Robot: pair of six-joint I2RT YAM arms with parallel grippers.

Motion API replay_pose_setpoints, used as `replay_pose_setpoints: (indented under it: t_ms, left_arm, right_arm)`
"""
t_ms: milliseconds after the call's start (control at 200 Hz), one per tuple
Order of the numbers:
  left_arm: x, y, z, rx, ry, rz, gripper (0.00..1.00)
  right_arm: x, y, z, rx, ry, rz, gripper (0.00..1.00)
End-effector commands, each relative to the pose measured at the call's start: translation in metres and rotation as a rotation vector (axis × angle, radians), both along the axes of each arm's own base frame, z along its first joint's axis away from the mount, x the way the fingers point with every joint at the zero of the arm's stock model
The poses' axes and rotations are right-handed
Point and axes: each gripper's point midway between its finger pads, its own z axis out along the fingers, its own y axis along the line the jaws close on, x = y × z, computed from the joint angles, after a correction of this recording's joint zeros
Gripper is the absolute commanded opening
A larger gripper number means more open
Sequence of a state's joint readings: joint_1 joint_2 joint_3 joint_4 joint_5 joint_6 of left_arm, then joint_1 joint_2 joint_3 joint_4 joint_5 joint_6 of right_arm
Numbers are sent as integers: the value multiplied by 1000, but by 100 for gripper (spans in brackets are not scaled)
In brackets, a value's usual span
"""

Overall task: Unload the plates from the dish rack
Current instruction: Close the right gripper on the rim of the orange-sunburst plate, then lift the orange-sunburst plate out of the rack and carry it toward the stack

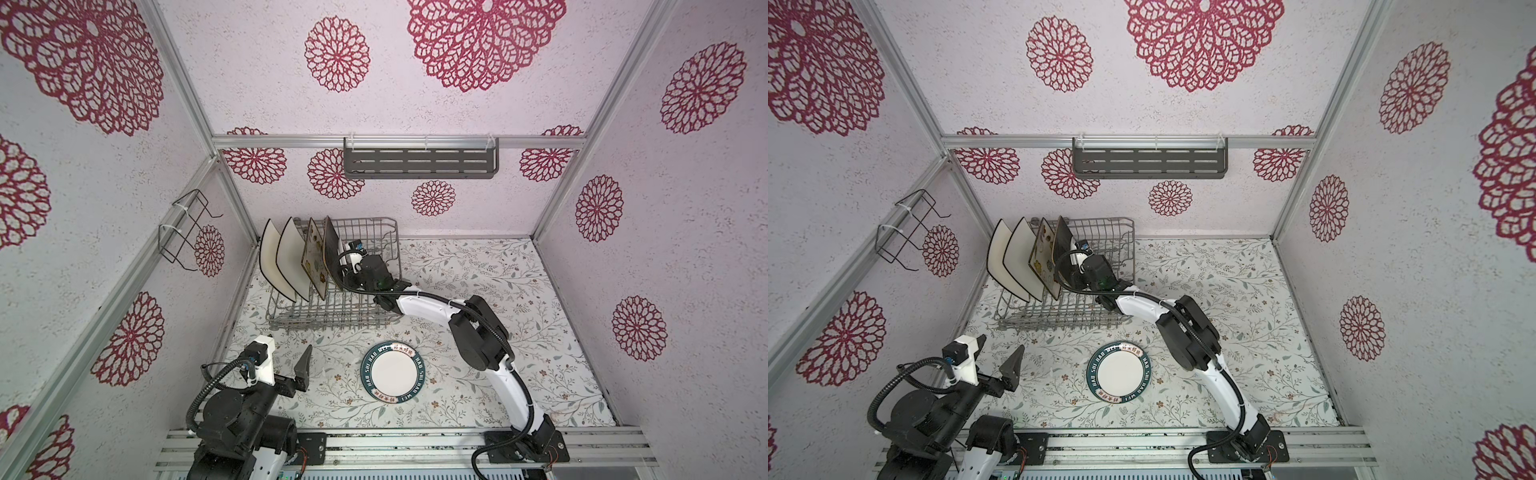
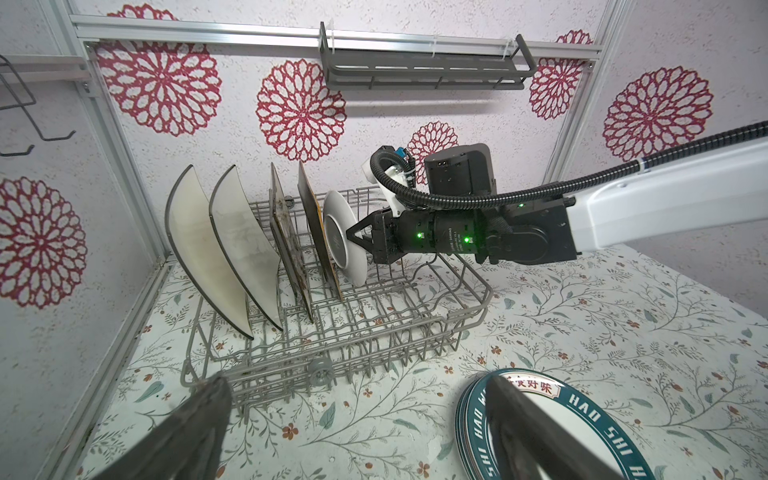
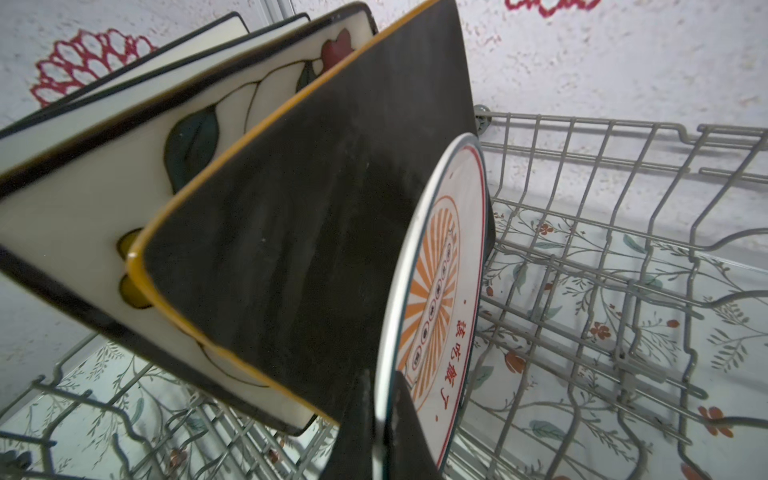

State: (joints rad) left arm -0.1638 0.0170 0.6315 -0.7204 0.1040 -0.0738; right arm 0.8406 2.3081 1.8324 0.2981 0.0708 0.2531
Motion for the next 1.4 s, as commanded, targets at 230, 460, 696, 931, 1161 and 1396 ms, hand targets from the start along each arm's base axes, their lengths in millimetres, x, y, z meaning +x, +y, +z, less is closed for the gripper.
replay_pose_setpoints:
  t_ms: [230,460,696,931,1161,1396]
  left_arm:
    - [-2,-2,1,16,-21,-15,97]
    - [-1,-2,2,16,-20,-12,97]
    - [-1,-1,1,16,-18,-7,97]
    - [3,1,-1,20,-5,5,97]
    - [5,2,-2,20,9,12,97]
    - [8,3,-4,24,22,23,97]
  right_arm:
    - [5,-55,120,41,-195,-76,0]
    - [-16,-75,164,-19,-263,-47,0]
    - [-54,-119,210,-149,-309,-43,0]
    - [-100,-173,231,-274,-318,-63,0]
    - [-152,-208,204,-510,-300,-15,0]
    - [-212,-232,177,-658,-287,49,0]
